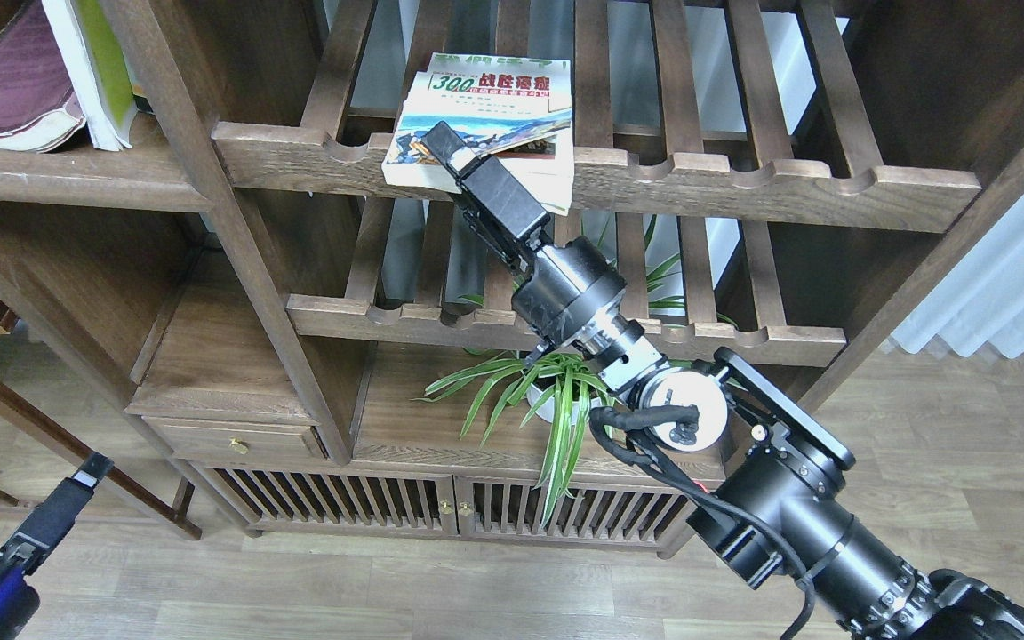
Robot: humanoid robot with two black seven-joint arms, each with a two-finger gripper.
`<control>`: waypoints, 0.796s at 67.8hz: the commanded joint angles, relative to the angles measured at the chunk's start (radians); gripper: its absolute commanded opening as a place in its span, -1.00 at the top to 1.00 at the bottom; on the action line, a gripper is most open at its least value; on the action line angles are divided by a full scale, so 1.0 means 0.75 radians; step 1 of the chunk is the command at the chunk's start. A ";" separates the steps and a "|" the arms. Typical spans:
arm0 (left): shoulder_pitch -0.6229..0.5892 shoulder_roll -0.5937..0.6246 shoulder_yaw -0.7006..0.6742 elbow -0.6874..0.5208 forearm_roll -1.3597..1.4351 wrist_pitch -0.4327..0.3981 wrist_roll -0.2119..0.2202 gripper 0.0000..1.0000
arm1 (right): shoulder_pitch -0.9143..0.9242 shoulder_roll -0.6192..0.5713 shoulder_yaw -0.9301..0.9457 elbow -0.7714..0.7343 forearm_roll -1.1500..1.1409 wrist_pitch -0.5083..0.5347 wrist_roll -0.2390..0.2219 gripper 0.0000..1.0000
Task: Organize books on shelf
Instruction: 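Grasp the blue book's edge with the right gripper, then tilt the blue book off the shelf and lower it toward the robot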
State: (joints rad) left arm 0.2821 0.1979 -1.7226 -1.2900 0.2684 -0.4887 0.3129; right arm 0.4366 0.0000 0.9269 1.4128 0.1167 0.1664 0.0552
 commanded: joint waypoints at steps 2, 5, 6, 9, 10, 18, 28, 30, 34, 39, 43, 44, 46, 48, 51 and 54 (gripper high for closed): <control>0.000 0.000 0.002 0.000 0.000 0.000 0.000 -0.99 | -0.005 0.000 0.004 0.000 0.004 -0.009 0.002 -0.25; 0.000 0.000 0.000 0.000 0.000 0.000 0.000 -0.99 | -0.007 0.000 0.006 0.000 0.008 -0.003 0.004 -0.19; 0.000 0.000 0.002 0.000 0.000 0.000 0.000 -0.99 | -0.013 0.000 0.008 0.000 0.010 0.001 0.004 -0.14; 0.000 0.000 0.000 0.000 -0.002 0.000 0.000 -0.99 | -0.024 0.000 0.018 0.002 0.012 0.005 0.004 -0.04; 0.000 0.000 0.000 0.000 0.000 0.000 0.000 -0.99 | -0.026 0.000 0.022 0.004 0.014 0.005 0.004 -0.01; 0.000 0.000 0.000 0.002 0.000 0.000 0.000 -0.99 | -0.044 0.000 0.040 0.004 0.016 0.034 0.002 0.27; 0.000 0.000 0.000 0.006 0.000 0.000 0.000 -0.99 | -0.079 0.000 0.040 0.006 0.016 0.208 0.004 0.91; 0.000 0.000 0.000 0.006 0.000 0.000 0.000 -0.99 | -0.087 0.000 0.038 0.006 0.014 0.234 0.002 0.91; 0.000 0.000 0.000 0.006 0.000 0.000 0.000 -0.99 | -0.101 0.000 0.036 0.006 0.014 0.257 0.000 0.91; 0.000 0.000 0.000 0.006 0.000 0.000 0.000 -0.99 | -0.114 0.000 0.036 0.010 0.016 0.267 0.000 0.91; 0.000 0.000 0.000 0.006 -0.002 0.000 0.000 -0.99 | -0.128 0.000 0.038 0.022 0.016 0.271 0.000 0.91; 0.000 0.000 0.000 0.006 0.000 0.000 0.000 -0.99 | -0.132 0.000 0.038 0.027 0.016 0.275 0.002 0.91; -0.002 0.000 0.000 0.006 0.000 0.000 0.000 -0.99 | -0.138 0.000 0.040 0.033 0.016 0.283 0.000 0.91; -0.002 0.000 0.000 0.006 0.000 0.000 0.000 -0.99 | -0.155 0.000 0.040 0.047 0.016 0.302 0.000 0.91; -0.002 0.000 0.000 0.006 0.000 0.000 0.000 -0.99 | -0.183 0.000 0.040 0.076 0.016 0.328 -0.002 0.92; -0.002 0.000 0.000 0.006 -0.002 0.000 0.000 -0.99 | -0.222 0.000 0.042 0.110 0.020 0.355 -0.004 0.93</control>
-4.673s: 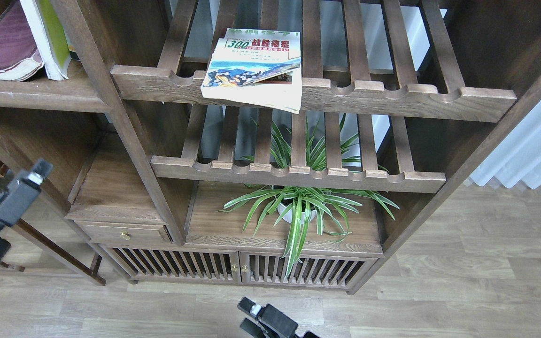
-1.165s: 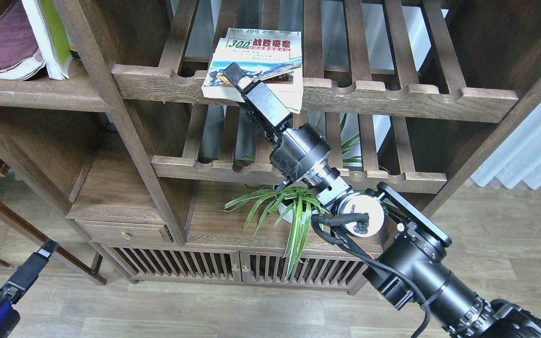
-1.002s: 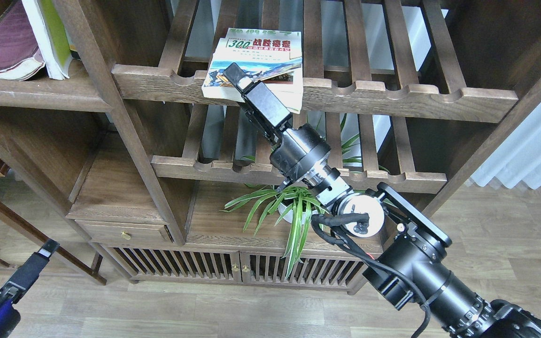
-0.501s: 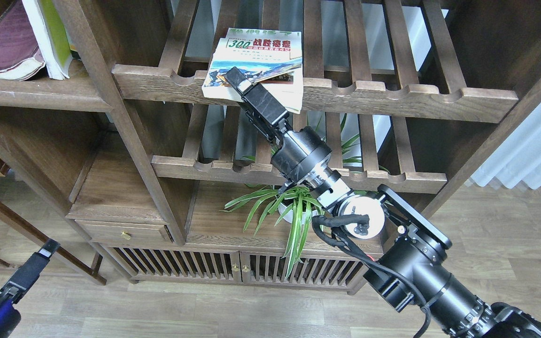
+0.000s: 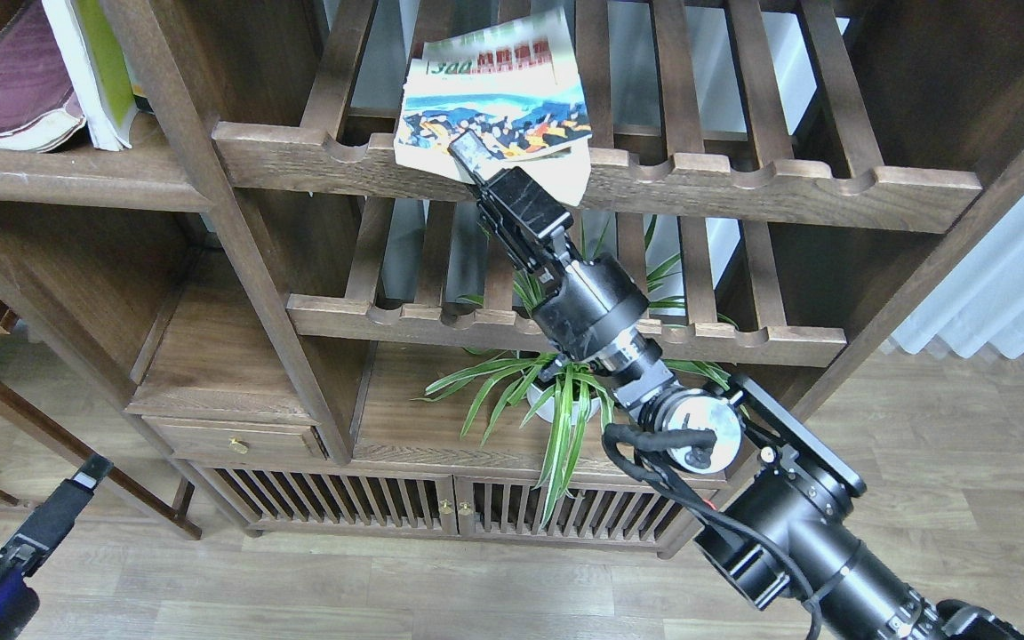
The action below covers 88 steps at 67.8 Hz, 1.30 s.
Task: Organize books on shelf
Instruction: 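Tilt the blue book off the shelf and lower it toward the robot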
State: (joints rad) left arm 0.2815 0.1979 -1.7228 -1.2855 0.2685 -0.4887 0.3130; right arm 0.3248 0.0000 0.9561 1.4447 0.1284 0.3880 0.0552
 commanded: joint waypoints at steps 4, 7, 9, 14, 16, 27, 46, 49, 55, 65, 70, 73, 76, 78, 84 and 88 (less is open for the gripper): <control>0.001 -0.002 0.000 0.000 -0.002 0.000 -0.002 -0.99 | -0.128 0.000 0.010 0.107 0.007 0.084 -0.004 0.93; 0.003 -0.004 0.000 0.000 -0.002 0.000 -0.002 -0.99 | -0.175 0.000 0.016 0.131 0.011 0.115 -0.004 0.92; 0.005 -0.010 0.000 0.002 -0.002 0.000 -0.002 -0.99 | -0.208 0.000 0.022 0.148 0.013 0.134 -0.002 0.93; 0.005 -0.022 0.000 0.008 -0.006 0.000 -0.002 -0.99 | -0.279 0.000 0.028 0.201 0.015 0.134 -0.002 0.93; 0.005 -0.025 0.000 0.014 -0.010 0.000 0.000 -0.99 | -0.300 0.000 0.030 0.217 0.015 0.134 -0.002 0.93; 0.007 -0.027 0.000 0.033 -0.041 0.000 0.000 -0.99 | -0.488 -0.074 0.046 0.262 0.015 0.134 0.002 0.92; 0.009 -0.053 0.039 0.059 -0.098 0.000 0.002 -1.00 | -0.805 -0.161 0.077 0.260 0.017 0.134 -0.002 0.90; 0.017 -0.059 0.051 0.059 -0.100 0.000 0.002 -1.00 | -0.846 -0.172 0.079 0.258 0.019 0.134 -0.004 0.90; 0.021 -0.063 0.070 0.059 -0.102 0.000 0.000 -1.00 | -0.920 -0.188 0.079 0.242 0.031 0.134 -0.006 0.90; 0.019 -0.090 0.123 0.045 -0.155 0.000 0.002 -1.00 | -0.955 -0.202 0.081 0.201 0.070 0.134 -0.008 0.89; 0.011 -0.104 0.143 0.008 -0.209 0.000 0.002 -1.00 | -0.965 -0.204 0.079 0.129 0.076 0.134 -0.006 0.89; 0.011 -0.110 0.149 0.008 -0.221 0.000 0.002 -1.00 | -0.973 -0.204 0.077 0.111 0.076 0.134 -0.006 0.89; 0.011 -0.117 0.162 0.014 -0.237 0.000 0.002 -1.00 | -0.979 -0.209 0.069 0.080 0.078 0.134 -0.004 0.89; 0.013 -0.121 0.180 0.018 -0.248 0.000 0.002 -1.00 | -0.981 -0.211 0.063 0.056 0.080 0.134 -0.004 0.89; 0.013 -0.141 0.266 0.035 -0.301 0.000 -0.002 -1.00 | -0.981 -0.209 0.051 -0.018 0.080 0.134 -0.006 0.89; 0.013 -0.151 0.339 0.037 -0.344 0.000 -0.002 -1.00 | -0.977 -0.207 0.020 -0.061 0.078 0.134 -0.006 0.88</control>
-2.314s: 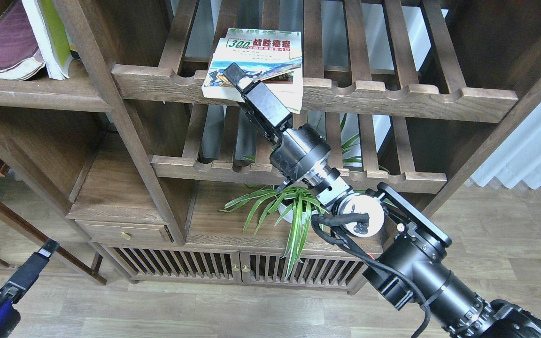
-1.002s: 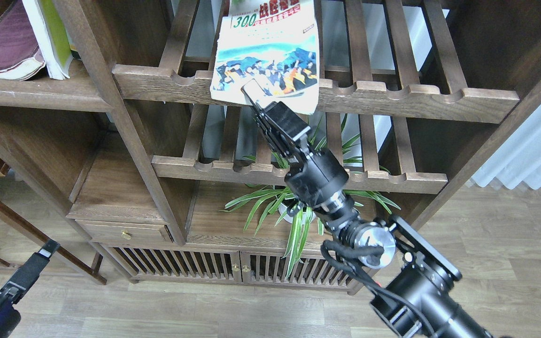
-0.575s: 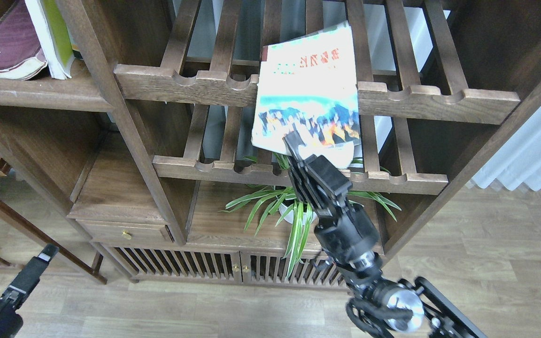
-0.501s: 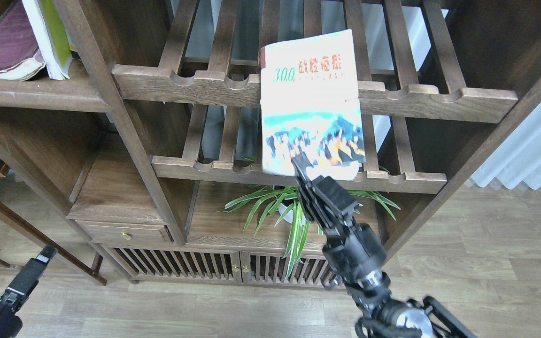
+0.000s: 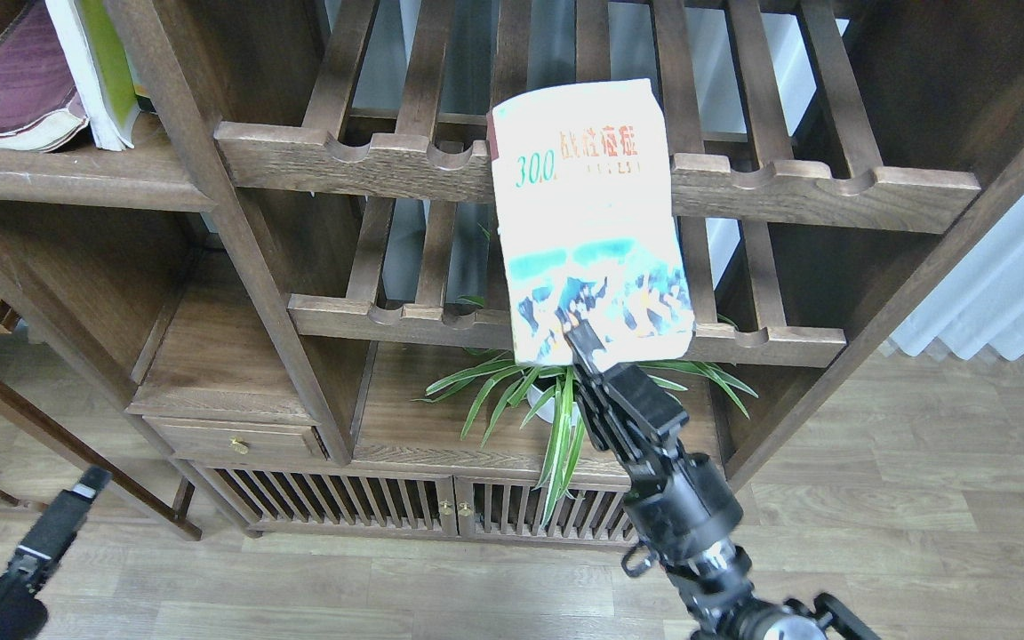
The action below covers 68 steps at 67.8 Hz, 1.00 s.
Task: Organize books on shelf
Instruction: 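Tilt the blue book off the shelf and lower it toward the robot, then pass the blue book from the right gripper to the left gripper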
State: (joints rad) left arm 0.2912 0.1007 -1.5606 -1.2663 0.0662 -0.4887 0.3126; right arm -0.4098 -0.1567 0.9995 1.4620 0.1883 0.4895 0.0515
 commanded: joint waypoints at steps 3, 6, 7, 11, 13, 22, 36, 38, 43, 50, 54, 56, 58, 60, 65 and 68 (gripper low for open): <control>0.002 -0.024 0.170 -0.003 -0.098 0.000 -0.002 -1.00 | 0.008 0.004 -0.060 -0.112 -0.002 -0.001 -0.005 0.88; 0.006 -0.024 0.205 -0.017 -0.105 0.000 -0.002 -1.00 | 0.010 0.011 -0.077 -0.133 -0.004 -0.001 -0.005 0.88; 0.004 -0.024 0.213 -0.021 -0.105 0.000 -0.002 -1.00 | 0.010 0.011 -0.081 -0.137 -0.004 -0.001 -0.007 0.88; 0.004 -0.026 0.250 -0.026 -0.109 0.000 -0.002 -1.00 | 0.010 0.015 -0.093 -0.151 -0.006 -0.001 -0.013 0.88; 0.002 -0.026 0.267 -0.026 -0.111 0.000 -0.004 -1.00 | 0.006 0.017 -0.105 -0.156 -0.008 -0.001 -0.022 0.88; 0.004 -0.032 0.344 -0.009 -0.137 0.000 -0.004 -1.00 | -0.004 0.039 -0.150 -0.162 -0.008 -0.001 -0.065 0.88; 0.009 -0.097 0.514 -0.001 -0.283 0.000 -0.008 -0.99 | -0.016 0.111 -0.220 -0.201 -0.038 -0.001 -0.118 0.88; 0.009 -0.097 0.522 -0.001 -0.283 0.000 -0.008 -1.00 | -0.020 0.117 -0.230 -0.201 -0.042 -0.001 -0.122 0.88; 0.004 -0.110 0.547 0.003 -0.285 0.000 -0.012 -0.99 | -0.026 0.147 -0.257 -0.201 -0.059 -0.001 -0.140 0.88; 0.002 -0.134 0.569 0.003 -0.287 0.000 -0.030 -0.99 | -0.035 0.158 -0.279 -0.198 -0.079 -0.001 -0.169 0.88; 0.002 -0.134 0.573 0.005 -0.285 0.000 -0.040 -0.99 | -0.035 0.158 -0.296 -0.198 -0.081 -0.001 -0.179 0.89; 0.004 -0.134 0.582 0.007 -0.285 0.000 -0.045 -0.99 | -0.035 0.158 -0.308 -0.198 -0.081 -0.001 -0.183 0.89; 0.004 -0.134 0.588 0.009 -0.285 0.000 -0.045 -0.99 | -0.035 0.158 -0.314 -0.198 -0.081 -0.001 -0.183 0.89; 0.004 -0.134 0.600 0.015 -0.285 0.000 -0.045 -0.98 | -0.035 0.158 -0.320 -0.196 -0.081 -0.001 -0.183 0.89; 0.004 -0.134 0.631 0.032 -0.285 0.000 -0.047 -0.98 | -0.035 0.156 -0.333 -0.192 -0.083 -0.001 -0.183 0.88; 0.004 -0.134 0.645 0.040 -0.283 0.000 -0.047 -0.97 | -0.037 0.156 -0.337 -0.192 -0.083 -0.001 -0.183 0.88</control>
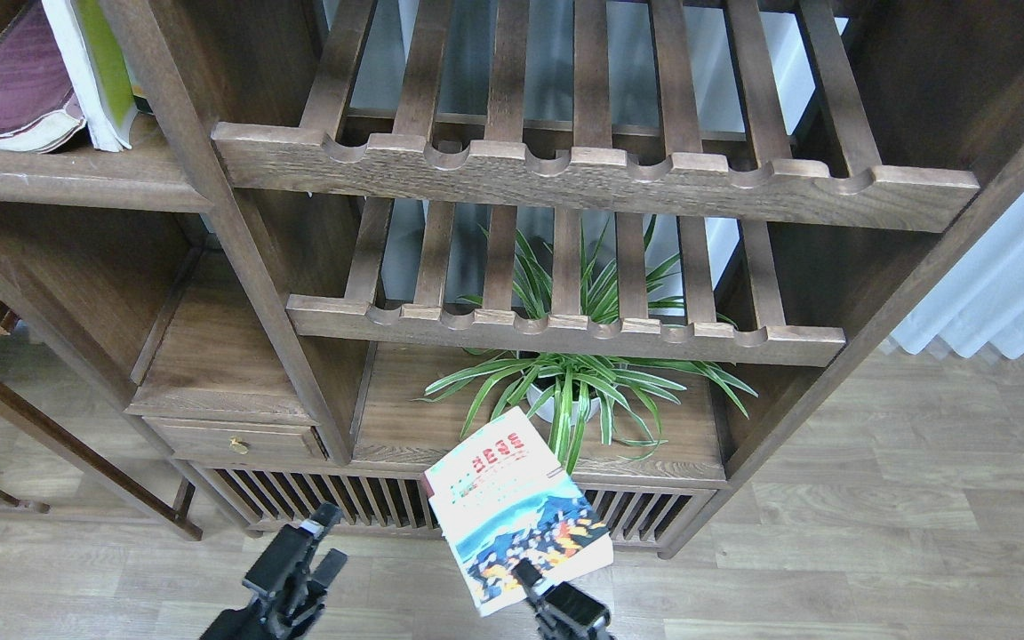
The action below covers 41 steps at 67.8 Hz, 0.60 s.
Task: Organize books on shelf
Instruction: 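Pass the blue book from the right gripper to the left gripper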
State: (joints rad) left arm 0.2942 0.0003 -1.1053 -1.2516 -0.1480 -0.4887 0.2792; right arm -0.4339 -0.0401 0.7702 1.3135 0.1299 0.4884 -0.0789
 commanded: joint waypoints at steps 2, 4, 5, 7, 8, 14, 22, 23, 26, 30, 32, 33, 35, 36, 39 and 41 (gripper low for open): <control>0.000 0.000 0.050 0.028 0.003 0.000 -0.002 -0.96 | -0.004 0.000 -0.037 0.008 -0.003 0.000 -0.011 0.88; -0.002 0.000 0.062 0.041 0.003 0.000 -0.004 -0.94 | -0.004 0.000 -0.055 0.010 -0.005 0.000 -0.013 0.88; -0.004 0.000 0.062 0.041 0.003 0.000 -0.004 -0.93 | -0.004 0.000 -0.060 0.010 -0.006 0.000 -0.015 0.88; -0.006 0.000 0.062 0.043 0.003 0.000 -0.004 -0.91 | -0.004 0.000 -0.068 0.010 -0.008 0.000 -0.020 0.88; -0.008 0.000 0.062 0.045 0.003 0.000 -0.004 -0.90 | -0.004 0.000 -0.074 0.010 -0.010 0.000 -0.022 0.88; -0.024 0.000 0.073 0.055 0.003 0.000 -0.004 -0.81 | -0.008 -0.002 -0.107 0.010 -0.012 0.000 -0.052 0.88; -0.051 0.000 0.091 0.061 0.001 0.000 -0.027 -0.60 | -0.021 -0.006 -0.127 0.010 -0.012 0.000 -0.069 0.88; -0.057 0.000 0.091 0.061 0.001 0.000 -0.043 -0.57 | -0.023 -0.008 -0.129 0.010 -0.012 0.000 -0.071 0.88; -0.071 0.000 0.093 0.063 0.001 0.000 -0.084 -0.51 | -0.027 -0.010 -0.129 0.010 -0.014 0.000 -0.073 0.88; -0.087 0.000 0.107 0.071 0.003 0.000 -0.137 -0.44 | -0.035 -0.014 -0.131 0.010 -0.016 0.000 -0.077 0.88; -0.096 0.000 0.114 0.075 0.003 0.000 -0.151 -0.42 | -0.039 -0.014 -0.133 0.010 -0.020 0.000 -0.075 0.88; -0.100 0.000 0.116 0.075 0.003 0.000 -0.157 -0.41 | -0.041 -0.016 -0.133 0.010 -0.022 0.000 -0.075 0.88; -0.108 0.000 0.120 0.082 0.003 0.000 -0.164 -0.39 | -0.043 -0.018 -0.141 0.010 -0.022 0.000 -0.077 0.88; -0.110 0.000 0.120 0.084 0.003 0.000 -0.164 -0.38 | -0.043 -0.018 -0.145 0.010 -0.024 0.000 -0.077 0.88; -0.116 0.000 0.120 0.094 0.003 0.000 -0.164 -0.34 | -0.049 -0.020 -0.152 0.010 -0.024 0.000 -0.077 0.88; -0.122 0.000 0.120 0.102 0.003 0.000 -0.164 -0.32 | -0.053 -0.022 -0.152 0.010 -0.024 0.000 -0.077 0.88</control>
State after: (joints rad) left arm 0.2182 -0.0001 -1.0192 -1.1913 -0.1461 -0.4887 0.1668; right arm -0.4476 -0.0526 0.7702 1.3245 0.1148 0.4885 -0.1065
